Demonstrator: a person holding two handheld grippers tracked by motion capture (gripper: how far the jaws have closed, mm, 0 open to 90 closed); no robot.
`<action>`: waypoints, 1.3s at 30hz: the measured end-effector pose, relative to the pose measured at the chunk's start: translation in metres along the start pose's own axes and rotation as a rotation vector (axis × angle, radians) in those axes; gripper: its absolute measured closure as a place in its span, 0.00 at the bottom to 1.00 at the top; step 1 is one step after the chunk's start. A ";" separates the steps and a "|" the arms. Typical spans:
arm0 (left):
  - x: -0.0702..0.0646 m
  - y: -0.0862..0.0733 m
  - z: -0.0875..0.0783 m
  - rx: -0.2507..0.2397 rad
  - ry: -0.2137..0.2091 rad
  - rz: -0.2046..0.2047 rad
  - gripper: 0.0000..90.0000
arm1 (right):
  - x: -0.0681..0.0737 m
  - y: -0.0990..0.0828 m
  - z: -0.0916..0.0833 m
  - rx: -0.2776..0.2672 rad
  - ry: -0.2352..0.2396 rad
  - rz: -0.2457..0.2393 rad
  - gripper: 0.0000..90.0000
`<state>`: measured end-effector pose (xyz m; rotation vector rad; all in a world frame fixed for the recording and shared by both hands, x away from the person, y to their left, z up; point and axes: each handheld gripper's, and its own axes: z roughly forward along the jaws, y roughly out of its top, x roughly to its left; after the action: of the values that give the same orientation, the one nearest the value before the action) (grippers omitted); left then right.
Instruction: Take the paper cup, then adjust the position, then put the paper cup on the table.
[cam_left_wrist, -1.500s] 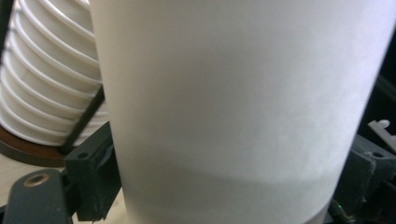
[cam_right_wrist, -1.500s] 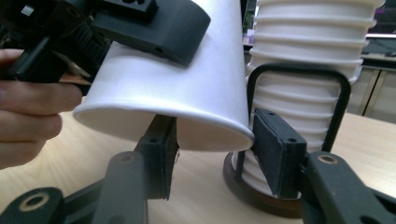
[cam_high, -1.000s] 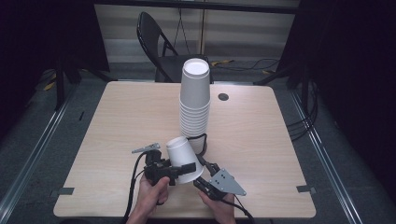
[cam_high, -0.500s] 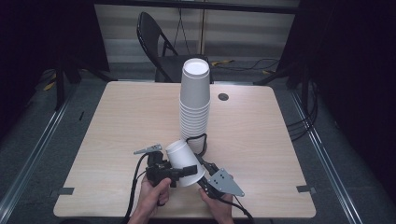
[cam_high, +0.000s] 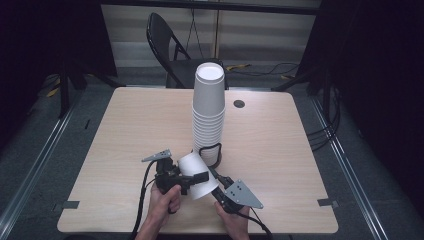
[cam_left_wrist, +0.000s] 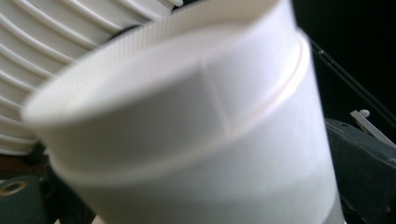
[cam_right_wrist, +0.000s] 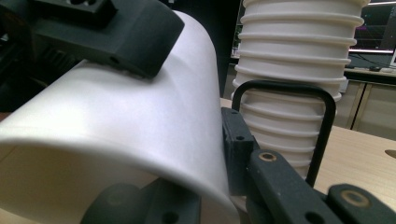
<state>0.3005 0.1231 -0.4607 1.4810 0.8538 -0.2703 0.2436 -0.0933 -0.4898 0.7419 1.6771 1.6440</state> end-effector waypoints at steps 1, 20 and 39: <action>0.001 0.001 0.000 -0.002 0.004 0.005 0.05 | 0.000 0.000 0.000 0.000 0.000 0.000 0.95; 0.013 0.019 -0.024 -0.162 0.074 0.091 0.17 | -0.001 0.001 -0.009 0.060 0.037 0.040 0.96; 0.006 0.015 -0.029 -0.112 0.241 0.470 0.18 | -0.024 0.002 -0.017 0.278 0.040 0.133 0.96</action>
<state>0.3050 0.1540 -0.4498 1.5792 0.6707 0.3062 0.2449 -0.1229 -0.4866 0.9786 1.9461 1.5385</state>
